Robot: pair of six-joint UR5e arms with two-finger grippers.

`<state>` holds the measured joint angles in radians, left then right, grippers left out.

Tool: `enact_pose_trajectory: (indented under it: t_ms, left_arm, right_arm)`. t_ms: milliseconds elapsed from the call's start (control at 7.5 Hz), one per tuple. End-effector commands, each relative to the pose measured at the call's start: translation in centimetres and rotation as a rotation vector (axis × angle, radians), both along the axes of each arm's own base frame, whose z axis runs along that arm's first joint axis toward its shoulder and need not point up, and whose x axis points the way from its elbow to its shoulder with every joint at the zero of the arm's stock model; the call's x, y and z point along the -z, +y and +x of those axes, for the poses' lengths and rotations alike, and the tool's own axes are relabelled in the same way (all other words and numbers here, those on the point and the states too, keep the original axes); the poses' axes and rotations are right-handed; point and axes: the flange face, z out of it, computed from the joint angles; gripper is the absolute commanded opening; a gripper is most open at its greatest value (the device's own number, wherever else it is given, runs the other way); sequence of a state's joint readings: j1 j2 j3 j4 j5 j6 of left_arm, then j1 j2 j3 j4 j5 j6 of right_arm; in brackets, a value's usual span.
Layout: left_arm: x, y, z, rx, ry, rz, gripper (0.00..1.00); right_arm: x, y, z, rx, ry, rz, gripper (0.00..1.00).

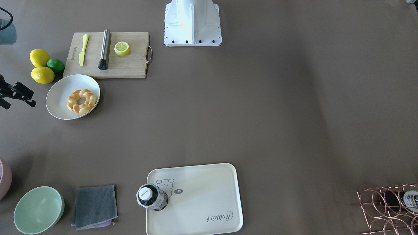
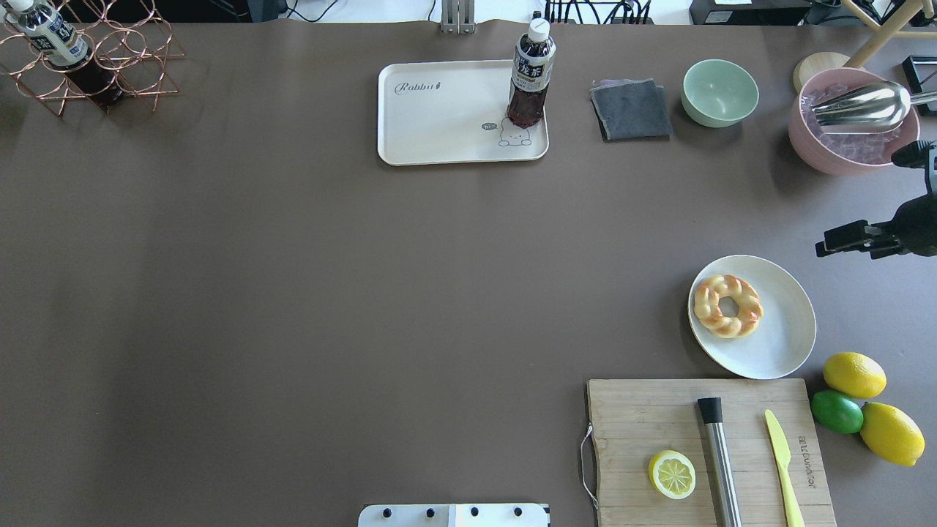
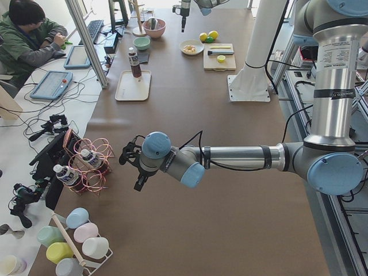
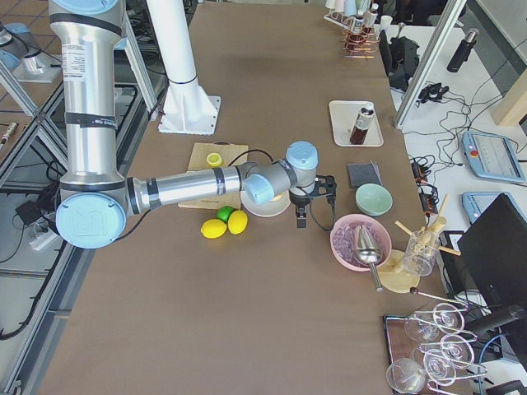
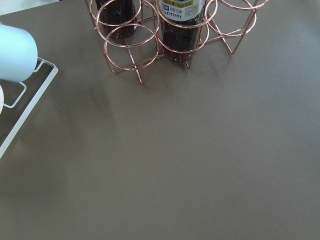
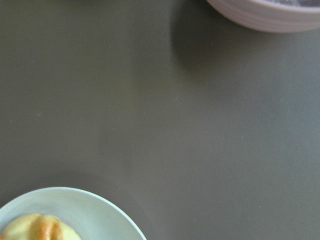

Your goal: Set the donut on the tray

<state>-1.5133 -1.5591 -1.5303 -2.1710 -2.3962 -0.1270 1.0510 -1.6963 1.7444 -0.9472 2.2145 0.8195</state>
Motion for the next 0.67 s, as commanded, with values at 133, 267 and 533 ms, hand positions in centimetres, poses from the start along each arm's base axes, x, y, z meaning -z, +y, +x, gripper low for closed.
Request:
enact_pose_trajectory:
  t_ms: [133, 267, 533]
  left_arm:
    - [0.7, -0.2, 0.2, 0.028, 0.020, -0.022, 1.00]
    - [0.7, -0.2, 0.2, 0.029, 0.019, -0.022, 1.00]
    - [0.7, -0.2, 0.2, 0.030, 0.020, -0.023, 1.00]
  right_arm:
    - [-2.3, 5.2, -4.6, -0.034, -0.018, -0.020, 0.95]
    - [-2.5, 5.9, -6.4, -0.040, 0.006, -0.020, 0.94]
    - [-2.4, 6.2, -6.9, -0.040, -0.008, -0.009, 0.75]
